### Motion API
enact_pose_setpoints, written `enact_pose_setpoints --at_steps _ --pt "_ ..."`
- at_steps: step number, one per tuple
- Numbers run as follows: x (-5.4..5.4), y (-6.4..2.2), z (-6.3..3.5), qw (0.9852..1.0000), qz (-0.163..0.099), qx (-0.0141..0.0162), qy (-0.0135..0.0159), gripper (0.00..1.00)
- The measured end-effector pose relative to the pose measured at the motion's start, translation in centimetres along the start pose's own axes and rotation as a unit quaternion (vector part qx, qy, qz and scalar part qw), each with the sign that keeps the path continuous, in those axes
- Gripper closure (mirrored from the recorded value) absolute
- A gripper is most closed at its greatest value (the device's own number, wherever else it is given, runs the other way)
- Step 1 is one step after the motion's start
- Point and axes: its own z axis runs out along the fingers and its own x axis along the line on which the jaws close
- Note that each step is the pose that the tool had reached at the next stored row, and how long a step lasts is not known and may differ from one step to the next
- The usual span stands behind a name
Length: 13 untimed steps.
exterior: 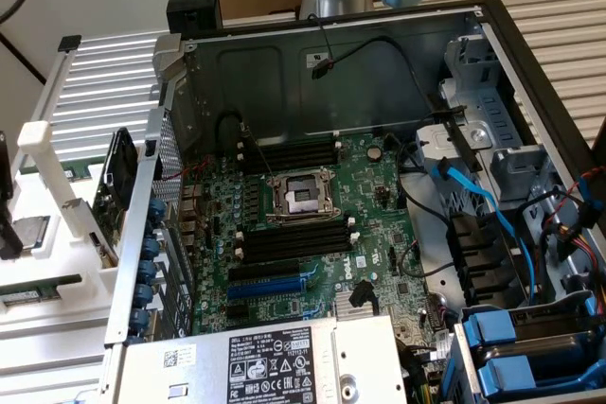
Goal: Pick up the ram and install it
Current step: 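Pick up the ram and move it above insertion slot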
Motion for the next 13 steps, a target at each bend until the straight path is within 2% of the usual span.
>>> enact_pose_setpoints --at_steps 9,13 --pt "0.01 0.00 0.22 1.0000 0.000 -0.0006 0.0000 0.89" --pt "0.03 -0.01 0.81 1.0000 0.000 -0.0006 -0.0001 0.89"
